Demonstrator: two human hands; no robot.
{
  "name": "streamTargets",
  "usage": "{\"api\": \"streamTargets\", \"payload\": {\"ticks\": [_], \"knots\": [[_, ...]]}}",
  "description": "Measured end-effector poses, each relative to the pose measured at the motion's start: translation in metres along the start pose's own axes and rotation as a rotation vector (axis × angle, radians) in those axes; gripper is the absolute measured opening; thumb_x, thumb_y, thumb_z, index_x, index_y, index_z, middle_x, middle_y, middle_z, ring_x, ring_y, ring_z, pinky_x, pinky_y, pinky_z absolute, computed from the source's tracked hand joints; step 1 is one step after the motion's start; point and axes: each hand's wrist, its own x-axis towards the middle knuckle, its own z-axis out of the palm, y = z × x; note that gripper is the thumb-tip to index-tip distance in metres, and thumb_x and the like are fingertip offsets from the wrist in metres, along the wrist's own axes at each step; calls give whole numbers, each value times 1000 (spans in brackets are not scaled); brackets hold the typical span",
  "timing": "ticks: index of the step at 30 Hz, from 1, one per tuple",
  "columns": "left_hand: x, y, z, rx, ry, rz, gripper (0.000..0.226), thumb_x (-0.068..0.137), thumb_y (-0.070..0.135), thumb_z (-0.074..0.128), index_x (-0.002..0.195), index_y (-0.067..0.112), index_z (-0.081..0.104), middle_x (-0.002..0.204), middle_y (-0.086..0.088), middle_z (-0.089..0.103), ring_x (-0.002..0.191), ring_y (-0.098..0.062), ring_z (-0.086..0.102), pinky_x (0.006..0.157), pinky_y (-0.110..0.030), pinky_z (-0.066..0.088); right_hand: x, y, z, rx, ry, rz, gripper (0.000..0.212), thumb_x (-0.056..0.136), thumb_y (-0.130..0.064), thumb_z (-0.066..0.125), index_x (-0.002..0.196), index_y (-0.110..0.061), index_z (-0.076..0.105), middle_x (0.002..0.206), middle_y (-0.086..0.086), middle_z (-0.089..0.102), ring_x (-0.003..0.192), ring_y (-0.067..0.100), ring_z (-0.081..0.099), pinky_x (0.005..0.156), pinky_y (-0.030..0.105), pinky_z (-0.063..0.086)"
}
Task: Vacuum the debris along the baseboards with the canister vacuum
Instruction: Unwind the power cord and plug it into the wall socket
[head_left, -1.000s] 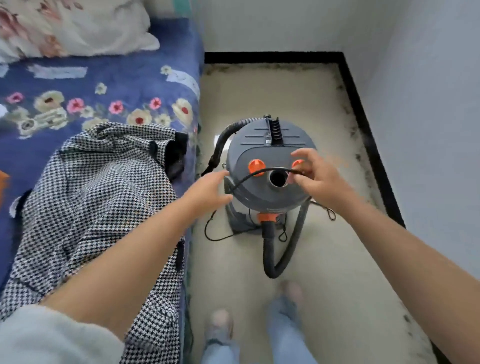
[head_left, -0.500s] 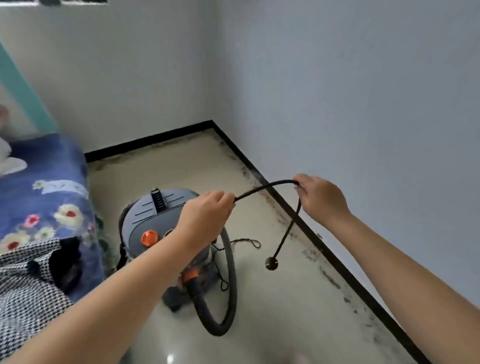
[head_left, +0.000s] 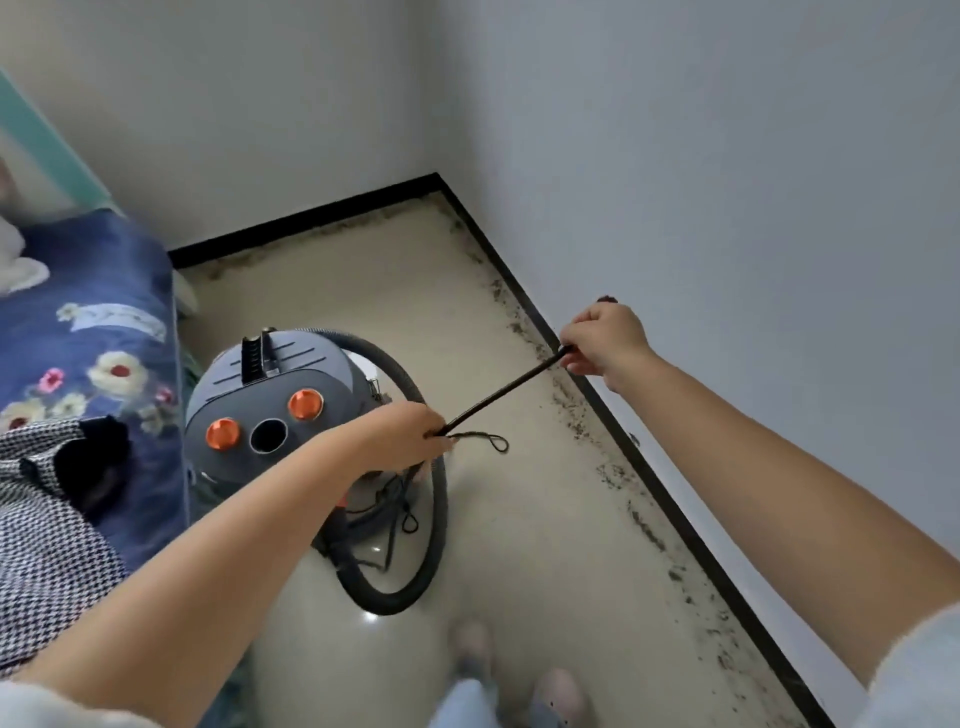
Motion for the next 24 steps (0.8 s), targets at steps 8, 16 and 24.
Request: {"api": "streamTargets", "payload": {"ticks": [8,16,24], "knots": [[8,-60,20,-179,-267,-418,19,97,21,46,91,10,60,90,-7,67,67,-16,60,67,-25,52,15,-4,59,-422,-290,-152,13,78,-8,55,65,-9,52,60,7,59,52,21,58,54,26,51],[-47,-56,160,-564,-192,-700,34,99,19,37,68,11,48,67,-5,54,61,-21,52,52,-23,41,-13,83,96,-655,-682,-159,19,84,-17,57,66,-12,54,62,4,60,58,20,55,54,26,49],[-72,14,328,-909,-275,-829,35,101,16,33,68,11,46,67,-2,53,56,-13,50,49,-16,43,-49,221,90,-782,-783,-185,14,83,-20,57,77,-9,64,81,11,67,70,25,62,65,34,57]]}}
